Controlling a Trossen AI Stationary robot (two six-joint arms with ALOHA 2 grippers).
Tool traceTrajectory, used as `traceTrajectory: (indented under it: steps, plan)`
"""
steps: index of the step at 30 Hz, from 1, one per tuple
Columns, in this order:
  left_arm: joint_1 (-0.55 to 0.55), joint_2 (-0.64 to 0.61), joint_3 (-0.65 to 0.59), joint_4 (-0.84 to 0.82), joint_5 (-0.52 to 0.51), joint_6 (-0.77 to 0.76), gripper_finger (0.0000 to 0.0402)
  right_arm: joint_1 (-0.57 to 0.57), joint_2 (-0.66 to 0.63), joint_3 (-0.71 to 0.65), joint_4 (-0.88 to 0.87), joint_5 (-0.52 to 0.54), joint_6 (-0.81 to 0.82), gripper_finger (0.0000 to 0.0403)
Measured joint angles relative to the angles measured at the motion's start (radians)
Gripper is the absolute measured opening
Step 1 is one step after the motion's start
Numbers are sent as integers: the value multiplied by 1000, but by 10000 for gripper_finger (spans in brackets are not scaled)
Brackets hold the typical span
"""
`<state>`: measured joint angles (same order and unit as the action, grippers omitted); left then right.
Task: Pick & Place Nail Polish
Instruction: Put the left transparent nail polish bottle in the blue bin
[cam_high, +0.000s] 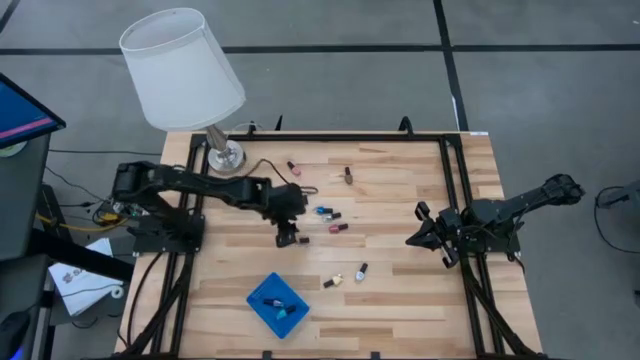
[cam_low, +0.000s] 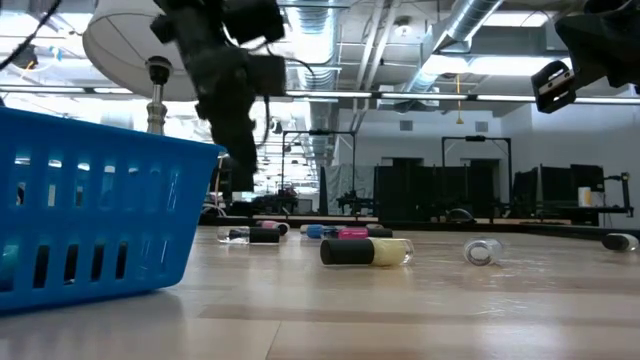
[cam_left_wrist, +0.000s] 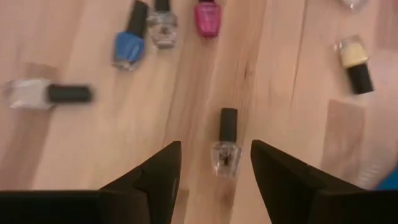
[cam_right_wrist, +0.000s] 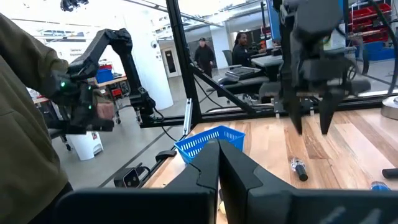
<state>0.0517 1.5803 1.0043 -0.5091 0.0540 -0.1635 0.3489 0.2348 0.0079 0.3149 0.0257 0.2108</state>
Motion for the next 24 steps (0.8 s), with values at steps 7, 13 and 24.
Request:
traceTrajectory:
  steps: [7,13,24]
  plan:
    - [-30,167,79,12,4,39,220,0,0,0,0,0,0,0]
    - [-53,284,135,11,5,54,221,0,0,0,2,0,0,0]
    - [-53,335,140,1,-9,46,167,0,0,0,1,0,0,0]
